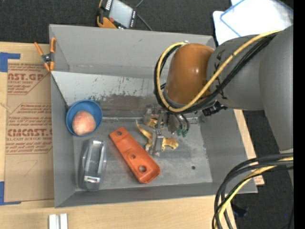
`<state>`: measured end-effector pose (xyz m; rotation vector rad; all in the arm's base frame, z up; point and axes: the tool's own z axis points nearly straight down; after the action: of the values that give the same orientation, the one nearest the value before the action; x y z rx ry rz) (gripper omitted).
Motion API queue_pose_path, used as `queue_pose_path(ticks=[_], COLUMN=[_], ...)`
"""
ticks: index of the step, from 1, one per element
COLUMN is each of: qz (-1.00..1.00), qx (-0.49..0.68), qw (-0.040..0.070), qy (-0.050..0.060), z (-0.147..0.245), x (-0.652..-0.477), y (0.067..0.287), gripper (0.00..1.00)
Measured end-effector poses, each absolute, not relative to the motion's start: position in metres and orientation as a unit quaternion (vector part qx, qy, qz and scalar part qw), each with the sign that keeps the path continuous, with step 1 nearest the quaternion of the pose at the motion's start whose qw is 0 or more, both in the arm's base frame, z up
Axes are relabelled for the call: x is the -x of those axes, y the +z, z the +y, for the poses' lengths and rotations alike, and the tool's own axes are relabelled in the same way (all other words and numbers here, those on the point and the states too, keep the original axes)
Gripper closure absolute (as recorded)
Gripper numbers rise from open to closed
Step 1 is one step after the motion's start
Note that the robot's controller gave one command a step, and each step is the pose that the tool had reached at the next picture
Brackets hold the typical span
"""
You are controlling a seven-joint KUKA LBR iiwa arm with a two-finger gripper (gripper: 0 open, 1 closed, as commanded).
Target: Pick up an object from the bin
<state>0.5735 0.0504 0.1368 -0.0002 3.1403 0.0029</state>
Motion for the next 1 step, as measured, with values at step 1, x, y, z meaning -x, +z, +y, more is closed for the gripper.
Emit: queue_pose_path(ticks=[1], qz=[1.0], qx=[0.0], qw=[0.001], qy=[0.001], z=[0.0504], x=[-0.5735], y=[0.1368], gripper=[0.0])
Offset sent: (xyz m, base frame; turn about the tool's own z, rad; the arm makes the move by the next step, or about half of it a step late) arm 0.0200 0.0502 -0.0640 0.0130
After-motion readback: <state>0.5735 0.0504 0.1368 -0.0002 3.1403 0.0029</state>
